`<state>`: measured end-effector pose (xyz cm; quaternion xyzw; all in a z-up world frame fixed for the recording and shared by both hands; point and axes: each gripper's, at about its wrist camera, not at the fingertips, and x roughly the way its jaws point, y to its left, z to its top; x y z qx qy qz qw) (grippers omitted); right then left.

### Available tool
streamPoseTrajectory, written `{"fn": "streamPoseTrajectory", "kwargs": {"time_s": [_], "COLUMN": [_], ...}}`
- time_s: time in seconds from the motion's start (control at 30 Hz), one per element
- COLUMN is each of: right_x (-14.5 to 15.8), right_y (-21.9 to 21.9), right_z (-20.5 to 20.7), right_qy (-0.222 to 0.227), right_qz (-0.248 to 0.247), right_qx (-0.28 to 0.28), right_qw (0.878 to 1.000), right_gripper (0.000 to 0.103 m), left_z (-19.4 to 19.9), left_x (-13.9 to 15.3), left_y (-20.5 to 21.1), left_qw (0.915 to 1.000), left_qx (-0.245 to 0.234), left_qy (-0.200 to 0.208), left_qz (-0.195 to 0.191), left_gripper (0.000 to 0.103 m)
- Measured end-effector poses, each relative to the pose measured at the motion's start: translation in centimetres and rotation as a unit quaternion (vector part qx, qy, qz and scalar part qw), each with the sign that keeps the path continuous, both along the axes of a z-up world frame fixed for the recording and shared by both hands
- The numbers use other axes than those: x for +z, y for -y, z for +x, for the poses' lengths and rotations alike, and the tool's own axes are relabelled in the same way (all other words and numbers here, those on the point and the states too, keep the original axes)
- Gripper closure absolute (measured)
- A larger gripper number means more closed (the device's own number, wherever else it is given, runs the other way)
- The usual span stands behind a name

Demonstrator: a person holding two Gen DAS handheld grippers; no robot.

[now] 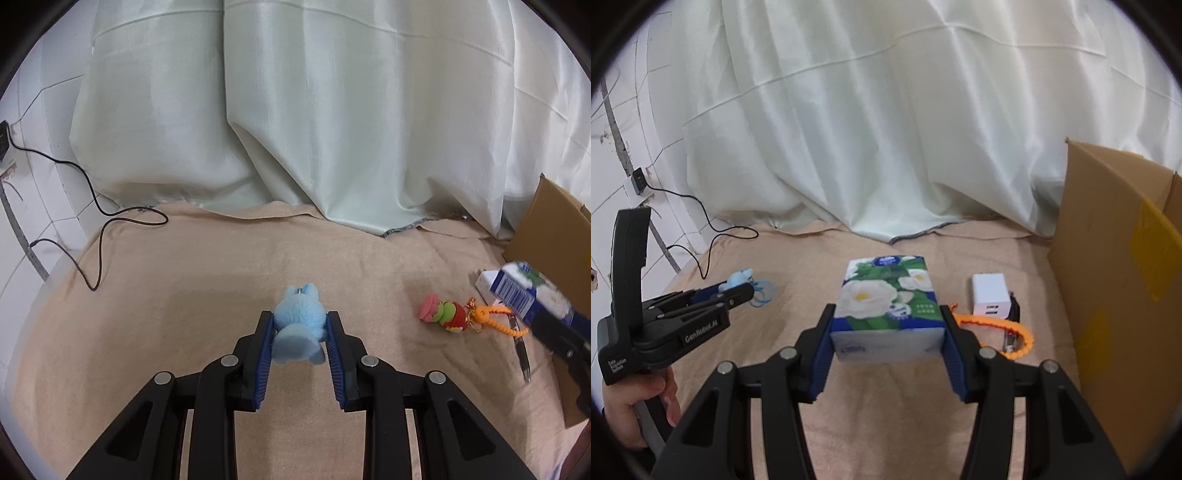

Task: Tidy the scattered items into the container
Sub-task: 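Carry tissue pack and blue plush over the box and open both tools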

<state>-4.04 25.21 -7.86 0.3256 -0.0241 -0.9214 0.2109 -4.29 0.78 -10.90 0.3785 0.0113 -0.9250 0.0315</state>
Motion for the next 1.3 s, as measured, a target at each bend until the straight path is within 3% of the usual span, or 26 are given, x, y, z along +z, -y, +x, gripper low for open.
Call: {"fn": "streamPoseTrajectory", "kwargs": {"time_s": [0.17,0.37,0.57,0.7,0.93,1.3], "right_x": [2.4,7.5,13.5,15.7,14.1,6.2], "right_y": [-0.6,-2.3,-6.6,-10.7,-18.3,-24.3], "right_z": [-0.4,0.1,0.9,1.4,1.4,1.3], "right_qy": [-0.013,-0.049,-0.083,-0.088,-0.050,0.054], "right_qz": [-0.001,0.020,0.029,0.027,0.046,0.066], "right_qx": [-0.016,-0.025,-0.060,-0.095,-0.156,-0.172], "right_qw": [1.000,0.998,0.994,0.991,0.985,0.981], "right_gripper": [0.046,0.046,0.046,0.046,0.046,0.045], "left_z": [-0.4,-1.1,-1.7,-1.5,-1.8,-1.3], "left_x": [2.5,7.7,12.8,15.6,17.5,15.5], "left_y": [-1.4,-4.4,-8.8,-12.8,-20.5,-31.6], "left_qw": [0.9998,0.9982,0.9943,0.9902,0.9830,0.9687], "left_qx": [-0.011,-0.042,-0.074,-0.102,-0.152,-0.231], "left_qy": [-0.011,-0.036,-0.068,-0.088,-0.098,-0.084], "left_qz": [-0.009,-0.022,-0.035,-0.034,-0.031,-0.036], "left_gripper": [0.074,0.074,0.074,0.074,0.074,0.074]}}
